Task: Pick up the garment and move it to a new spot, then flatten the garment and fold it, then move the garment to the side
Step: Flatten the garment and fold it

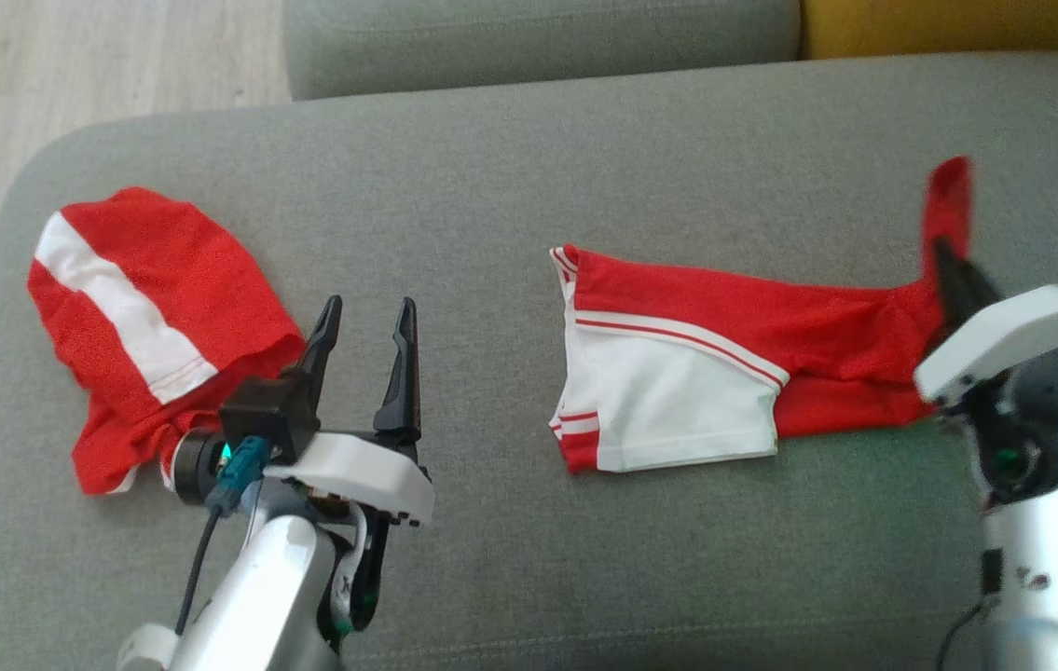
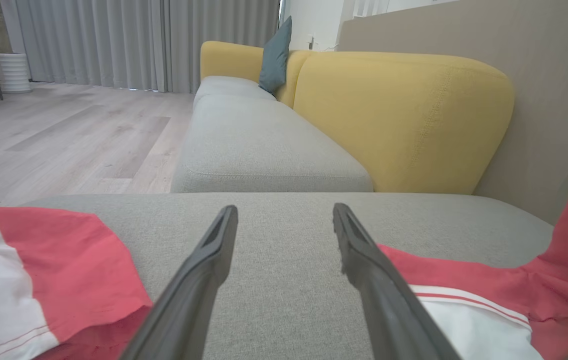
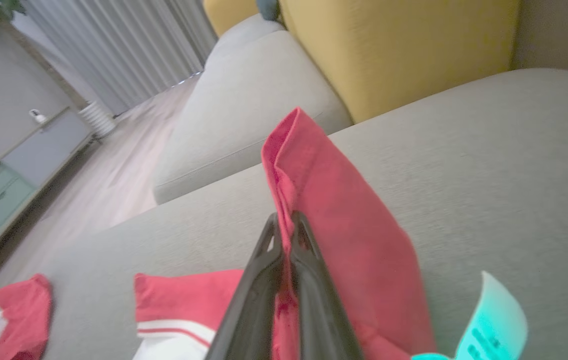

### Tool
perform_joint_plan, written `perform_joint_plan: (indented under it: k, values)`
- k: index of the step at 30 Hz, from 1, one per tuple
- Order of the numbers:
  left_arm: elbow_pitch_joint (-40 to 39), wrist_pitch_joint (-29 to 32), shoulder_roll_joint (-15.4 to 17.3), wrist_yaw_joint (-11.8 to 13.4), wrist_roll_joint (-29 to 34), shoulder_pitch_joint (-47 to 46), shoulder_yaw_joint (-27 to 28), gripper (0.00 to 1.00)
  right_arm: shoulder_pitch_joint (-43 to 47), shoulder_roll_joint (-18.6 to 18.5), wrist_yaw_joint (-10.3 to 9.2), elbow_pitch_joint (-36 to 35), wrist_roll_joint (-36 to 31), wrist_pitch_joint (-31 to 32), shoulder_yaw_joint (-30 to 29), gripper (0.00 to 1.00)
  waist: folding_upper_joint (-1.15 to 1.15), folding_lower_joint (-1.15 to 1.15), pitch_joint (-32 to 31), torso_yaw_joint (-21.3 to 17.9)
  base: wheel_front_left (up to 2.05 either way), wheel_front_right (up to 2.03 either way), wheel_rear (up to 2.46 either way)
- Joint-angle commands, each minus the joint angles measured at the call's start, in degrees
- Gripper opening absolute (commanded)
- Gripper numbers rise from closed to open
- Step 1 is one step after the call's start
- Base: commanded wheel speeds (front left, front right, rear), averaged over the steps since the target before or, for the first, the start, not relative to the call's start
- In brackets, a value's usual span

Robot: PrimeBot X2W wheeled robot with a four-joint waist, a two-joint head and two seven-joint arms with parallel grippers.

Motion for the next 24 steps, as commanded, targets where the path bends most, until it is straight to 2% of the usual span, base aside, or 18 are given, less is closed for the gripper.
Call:
perform_joint_plan:
  k: [1,10,24]
  values:
    - [-1.6,-0.3,0.1,0.0,0.5,-1.5,1.7,1.00,-0.8,0.0,-0.04,-3.1,2.4,-0.2,3.6,0.00,0.00,0.00,-0.9,0.5,0.00,0.00,0.00]
    - [-1.5,-0.3,-0.5,0.1,0.6,-0.4,1.2,1.00,2.5,0.0,-0.04,-1.2,10.3,-4.6,14.4,0.00,0.00,0.00,-2.0,1.9,0.00,0.00,0.00]
    - [-1.1,-0.3,-1.1,-0.3,0.6,-1.7,0.8,1.00,-3.9,0.0,-0.04,13.9,21.8,-16.9,29.9,0.00,0.00,0.00,1.2,5.8,0.00,0.00,0.00]
